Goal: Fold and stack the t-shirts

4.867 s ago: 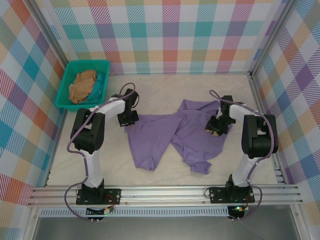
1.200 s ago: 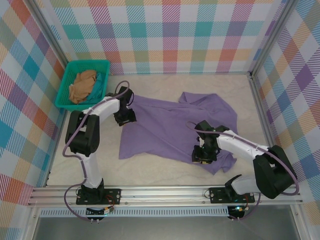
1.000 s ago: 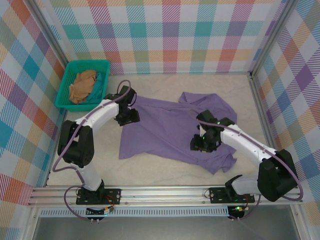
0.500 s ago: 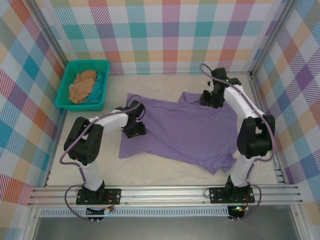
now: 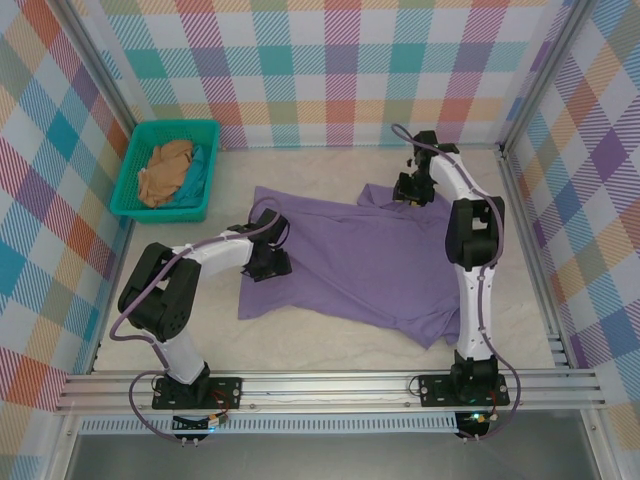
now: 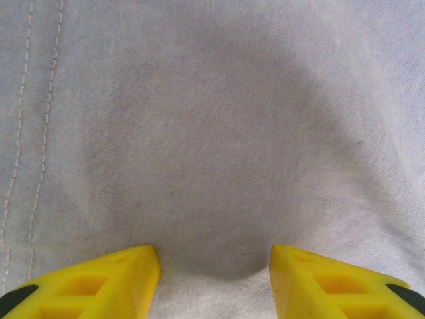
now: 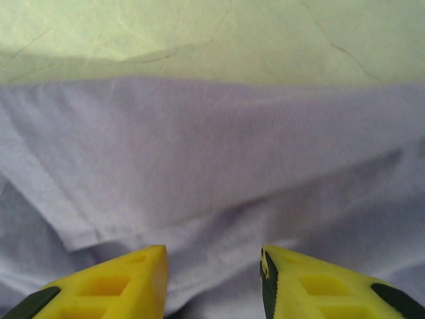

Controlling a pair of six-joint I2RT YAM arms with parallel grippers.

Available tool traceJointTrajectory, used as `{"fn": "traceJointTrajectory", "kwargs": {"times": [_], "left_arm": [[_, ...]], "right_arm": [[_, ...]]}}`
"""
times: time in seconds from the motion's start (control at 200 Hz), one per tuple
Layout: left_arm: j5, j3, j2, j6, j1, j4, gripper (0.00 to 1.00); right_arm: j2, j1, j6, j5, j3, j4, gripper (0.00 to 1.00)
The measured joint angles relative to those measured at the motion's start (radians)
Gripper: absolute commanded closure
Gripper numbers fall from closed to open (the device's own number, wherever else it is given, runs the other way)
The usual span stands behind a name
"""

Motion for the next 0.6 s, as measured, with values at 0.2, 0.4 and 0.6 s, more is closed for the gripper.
{"fn": "traceJointTrajectory", "kwargs": {"times": [0.2,0.4,0.6], "left_arm": [[-0.01,0.0,0.0,-0.012,-0.011,-0.001,0.51],[-0.01,-0.036,-0.027,-0.027,-0.033,0.002,0.51],[0.004,-0.117,-0.103,-0.055,-0.058,-0.006,0.5]], "right_arm": [[0.099,0.0,0.018,-0.045,0.118,-0.04,0.57],[0.185,-0.008,0.098,-0.129,0.263,-0.056,0.57],[0.261,-0.037,0.229,-0.231,0.374,-0.038,0.57]]}}
